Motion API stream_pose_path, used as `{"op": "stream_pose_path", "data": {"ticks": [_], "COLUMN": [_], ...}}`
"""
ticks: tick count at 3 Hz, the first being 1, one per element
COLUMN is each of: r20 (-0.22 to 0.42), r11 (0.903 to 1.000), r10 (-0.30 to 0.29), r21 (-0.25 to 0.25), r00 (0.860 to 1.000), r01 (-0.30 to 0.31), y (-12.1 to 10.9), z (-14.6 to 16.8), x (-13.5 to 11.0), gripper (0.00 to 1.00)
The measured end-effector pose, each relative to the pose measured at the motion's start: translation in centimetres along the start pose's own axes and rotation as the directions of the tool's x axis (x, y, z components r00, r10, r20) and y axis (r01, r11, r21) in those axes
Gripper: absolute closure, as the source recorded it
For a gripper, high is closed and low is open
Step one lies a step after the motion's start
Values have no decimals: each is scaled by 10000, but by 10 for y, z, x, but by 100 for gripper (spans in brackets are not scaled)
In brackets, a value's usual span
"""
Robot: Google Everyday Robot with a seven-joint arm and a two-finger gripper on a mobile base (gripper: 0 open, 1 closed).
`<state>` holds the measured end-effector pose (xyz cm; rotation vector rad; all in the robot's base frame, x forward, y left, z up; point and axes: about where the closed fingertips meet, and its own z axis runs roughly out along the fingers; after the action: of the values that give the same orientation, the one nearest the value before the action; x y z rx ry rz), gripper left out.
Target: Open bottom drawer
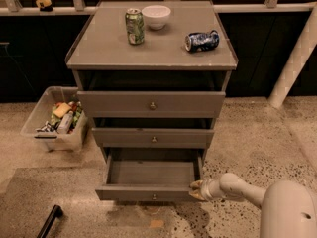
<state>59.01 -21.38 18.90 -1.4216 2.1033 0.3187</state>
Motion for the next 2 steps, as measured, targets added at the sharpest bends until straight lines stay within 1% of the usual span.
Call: {"op": "stream_pose_path", "data": {"ticks": [1,2], "r20": [42,44], "r11": [9999,9999], "r10": [46,56], "r21": [-155,-163], "r00": [10000,10000], "r01": [-45,-55], "y": [14,15], "z": [-2,-2], "x": [1,2], "gripper": [100,100]}}
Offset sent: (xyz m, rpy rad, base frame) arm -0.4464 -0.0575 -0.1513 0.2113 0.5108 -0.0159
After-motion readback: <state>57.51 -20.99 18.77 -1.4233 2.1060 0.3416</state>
